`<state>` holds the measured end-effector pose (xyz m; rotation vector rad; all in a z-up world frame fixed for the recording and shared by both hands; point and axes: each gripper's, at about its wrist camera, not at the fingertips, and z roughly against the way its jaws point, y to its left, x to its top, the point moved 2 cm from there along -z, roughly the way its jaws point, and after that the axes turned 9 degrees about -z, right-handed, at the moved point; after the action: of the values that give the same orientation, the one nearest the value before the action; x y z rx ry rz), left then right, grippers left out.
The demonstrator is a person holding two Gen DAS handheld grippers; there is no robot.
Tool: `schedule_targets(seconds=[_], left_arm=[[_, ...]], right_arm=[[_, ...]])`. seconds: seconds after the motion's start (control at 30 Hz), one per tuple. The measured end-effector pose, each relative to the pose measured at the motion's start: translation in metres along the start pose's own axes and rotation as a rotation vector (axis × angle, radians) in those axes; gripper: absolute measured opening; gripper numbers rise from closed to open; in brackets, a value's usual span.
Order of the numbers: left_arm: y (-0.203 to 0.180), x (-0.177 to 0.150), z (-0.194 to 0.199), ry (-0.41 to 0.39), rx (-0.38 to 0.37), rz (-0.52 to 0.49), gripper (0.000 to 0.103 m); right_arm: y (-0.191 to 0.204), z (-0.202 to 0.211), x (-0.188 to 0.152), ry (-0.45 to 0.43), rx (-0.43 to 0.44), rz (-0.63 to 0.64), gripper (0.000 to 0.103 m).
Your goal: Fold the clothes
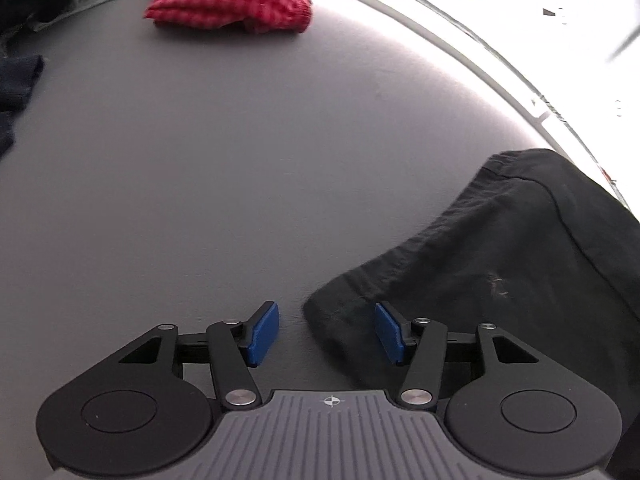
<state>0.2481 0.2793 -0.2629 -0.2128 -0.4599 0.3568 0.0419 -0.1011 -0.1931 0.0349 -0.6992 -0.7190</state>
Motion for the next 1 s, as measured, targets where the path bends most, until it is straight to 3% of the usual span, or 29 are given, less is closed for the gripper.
schedule_targets(seconds=[0.03,0.2,0.3,0.43,0.6,0.83,0.93,1.0], left_arm=[[0.000,0.000,0.001,0.002,0.004,0.002,0.037],[-0.013,-0.002,0.015,0.000,0.094,-0.105,0.019],[-0.019,-0.007,0.024,-0.009,0.131,-0.180,0.013],[-0.013,-0.013,0.035,-0.015,0.161,-0.223,0.011],[0.021,-0.025,0.057,0.017,0.200,-0.114,0.011],[0.034,-0.059,0.096,0.047,0.292,-0.100,0.011],[0.040,-0.075,0.120,0.063,0.396,-0.112,0.011],[0.051,-0.087,0.128,0.104,0.380,-0.054,0.011]], right_arm=[[-0.001,0.001,-0.003,0.011,-0.003,-0.022,0.067],[0.006,0.007,-0.015,0.002,-0.012,-0.011,0.066],[0.017,0.004,-0.019,0.002,-0.005,0.019,0.062],[0.031,-0.003,-0.021,0.018,0.015,0.045,0.062],[0.038,-0.003,-0.026,0.035,0.044,0.100,0.062],[0.029,0.001,-0.032,0.064,0.073,0.144,0.062],[0.023,0.003,-0.033,0.066,0.076,0.163,0.062],[0.019,0.004,-0.033,0.065,0.077,0.172,0.062]])
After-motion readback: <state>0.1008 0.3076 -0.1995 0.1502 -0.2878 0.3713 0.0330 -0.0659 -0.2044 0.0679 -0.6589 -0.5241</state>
